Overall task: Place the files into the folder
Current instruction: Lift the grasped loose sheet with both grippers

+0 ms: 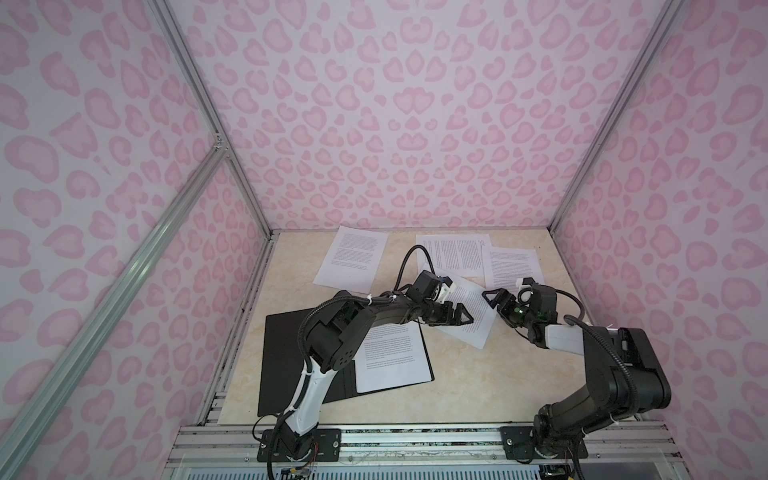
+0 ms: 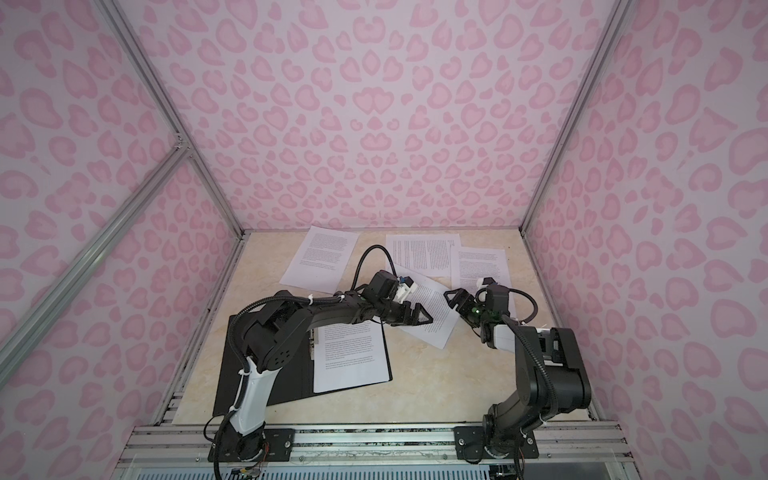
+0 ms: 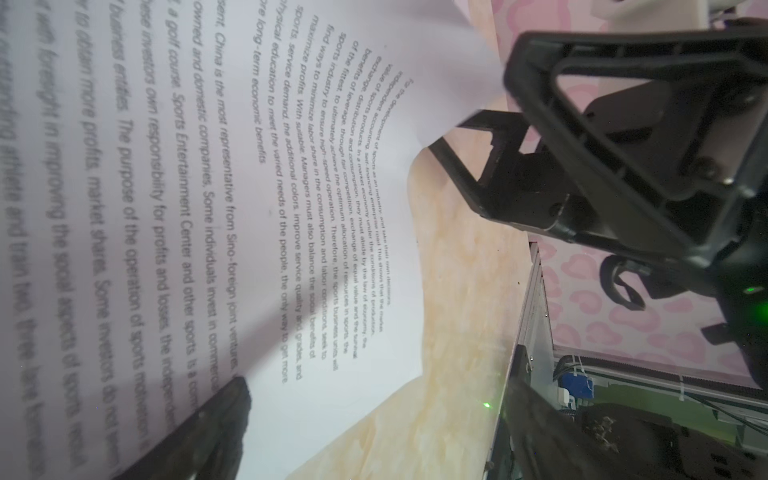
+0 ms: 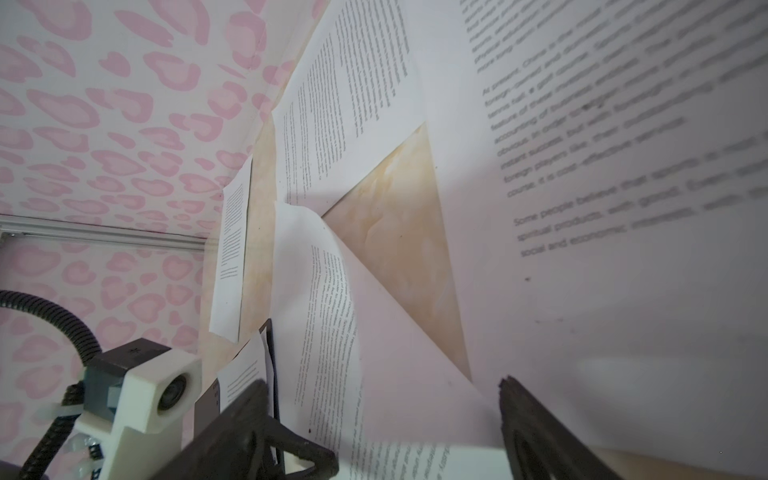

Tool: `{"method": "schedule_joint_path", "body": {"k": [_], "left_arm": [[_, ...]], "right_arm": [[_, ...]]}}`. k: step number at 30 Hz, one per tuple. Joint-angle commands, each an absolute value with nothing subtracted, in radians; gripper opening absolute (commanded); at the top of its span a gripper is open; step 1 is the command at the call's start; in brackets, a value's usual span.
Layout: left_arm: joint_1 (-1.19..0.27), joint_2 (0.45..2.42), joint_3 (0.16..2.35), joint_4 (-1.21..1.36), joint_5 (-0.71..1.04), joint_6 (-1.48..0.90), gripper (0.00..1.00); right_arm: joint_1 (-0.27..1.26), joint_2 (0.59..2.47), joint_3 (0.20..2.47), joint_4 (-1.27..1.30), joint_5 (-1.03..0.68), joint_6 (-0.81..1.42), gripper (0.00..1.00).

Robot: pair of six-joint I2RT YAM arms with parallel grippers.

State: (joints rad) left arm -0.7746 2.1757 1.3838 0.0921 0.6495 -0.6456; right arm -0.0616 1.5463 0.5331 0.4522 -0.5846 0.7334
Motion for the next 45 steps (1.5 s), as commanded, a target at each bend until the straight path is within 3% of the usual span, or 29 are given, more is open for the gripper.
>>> {"method": "schedule_joint_path", "body": {"k": [1, 19, 24, 30, 45], "left_arm": [[-0.778, 2.197, 1.373, -0.017, 0.62, -0.661, 0.97], [-0.779, 2.221, 1.383, -0.02, 0.624, -0.666, 0.97], [-0.779, 2.224, 1.381, -0.021, 0.622, -0.663, 0.97], [-0.779, 2.229, 1.386, -0.028, 0.617, -0.658, 0.97], [-0.774, 2.254, 1.401, -0.03, 0.627, -0.658, 0.97]], "right_arm": [[-0.052, 1.509, 0.538, 0.326, -0.484, 0.669, 0.9], [-0.044, 1.564, 0.577, 0.331, -0.459, 0.596, 0.94], [-0.05, 1.658, 0.634, 0.368, -0.502, 0.601, 0.94], [-0.07, 1.762, 0.652, 0.462, -0.57, 0.67, 0.89], [-0.103, 1.742, 0.539, 0.593, -0.679, 0.758, 0.81]]}}
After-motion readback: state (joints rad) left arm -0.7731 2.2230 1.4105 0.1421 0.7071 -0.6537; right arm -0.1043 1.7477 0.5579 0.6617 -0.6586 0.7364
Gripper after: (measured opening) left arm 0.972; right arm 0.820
